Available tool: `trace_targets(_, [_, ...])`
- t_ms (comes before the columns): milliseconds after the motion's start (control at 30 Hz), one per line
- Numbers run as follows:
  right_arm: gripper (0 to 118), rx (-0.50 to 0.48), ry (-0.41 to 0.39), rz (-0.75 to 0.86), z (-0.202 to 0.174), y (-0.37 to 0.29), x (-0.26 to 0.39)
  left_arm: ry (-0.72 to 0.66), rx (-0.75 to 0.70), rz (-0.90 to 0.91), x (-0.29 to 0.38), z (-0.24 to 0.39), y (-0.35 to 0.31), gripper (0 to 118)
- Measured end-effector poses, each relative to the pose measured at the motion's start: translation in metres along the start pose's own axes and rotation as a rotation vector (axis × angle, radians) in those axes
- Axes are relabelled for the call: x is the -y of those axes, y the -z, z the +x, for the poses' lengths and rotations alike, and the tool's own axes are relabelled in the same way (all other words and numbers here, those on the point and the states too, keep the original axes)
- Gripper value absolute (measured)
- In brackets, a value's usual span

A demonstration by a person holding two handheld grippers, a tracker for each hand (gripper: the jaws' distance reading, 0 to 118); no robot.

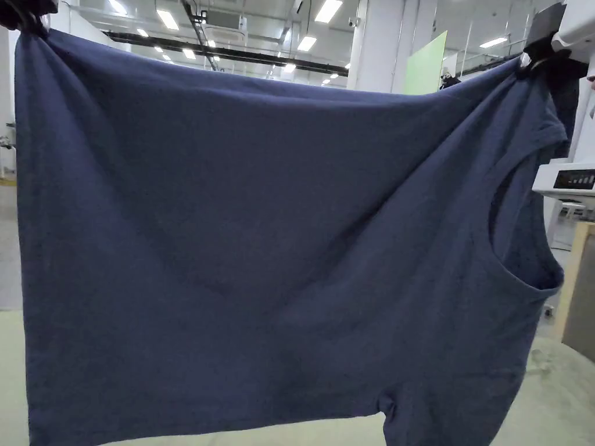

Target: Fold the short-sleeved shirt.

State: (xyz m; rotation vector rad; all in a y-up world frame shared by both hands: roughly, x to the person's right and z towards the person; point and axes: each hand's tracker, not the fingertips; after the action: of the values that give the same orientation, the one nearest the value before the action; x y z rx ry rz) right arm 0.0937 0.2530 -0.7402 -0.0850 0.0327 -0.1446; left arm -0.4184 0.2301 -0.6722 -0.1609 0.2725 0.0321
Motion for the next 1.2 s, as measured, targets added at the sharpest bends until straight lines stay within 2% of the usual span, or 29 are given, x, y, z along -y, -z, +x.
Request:
trace_targets(133, [13,-0.029,0.001,0.002,-0.001,0.010,0.024,-0.014,0.018,-0.023,0.032,-0.005,0.023,3])
trace_targets(267, [13,-0.053,-0.011,-0.062,0.005,0.015,0.075,-0.034,0.044,-0.090,0.090,-0.014,0.040,3])
trace_targets(367, [13,-0.067,-0.042,-0.160,0.013,0.014,0.121,-0.104,0.113,-0.159,0.140,-0.021,0.044,3])
trace_targets(467, [13,-0.094,-0.040,-0.254,0.026,0.008,0.172,-0.068,0.142,-0.243,0.190,-0.021,0.041,3])
trace_targets(600, [13,-0.106,0.004,-0.357,0.043,-0.016,0.239,-0.033,0.198,-0.337,0.260,-0.018,0.017,3])
trace_targets(700, [13,-0.119,0.062,-0.432,0.058,-0.040,0.285,-0.155,0.227,-0.406,0.308,-0.025,-0.003,3])
trace_targets(833, [13,-0.116,0.099,-0.542,0.076,-0.073,0.337,-0.233,0.215,-0.506,0.361,-0.032,-0.031,3])
trace_targets(867, [13,-0.101,0.099,-0.552,0.080,-0.084,0.350,-0.215,0.216,-0.529,0.374,-0.032,-0.040,3])
trace_targets(1000, [13,-0.084,0.143,-0.616,0.099,-0.121,0.387,-0.149,0.208,-0.570,0.409,-0.025,-0.080,3])
trace_targets(1100, [13,-0.099,0.182,-0.633,0.108,-0.155,0.399,-0.219,0.212,-0.586,0.423,-0.033,-0.108,3])
trace_targets(1200, [13,-0.110,0.148,-0.629,0.108,-0.192,0.401,-0.269,0.214,-0.574,0.425,-0.046,-0.141,3])
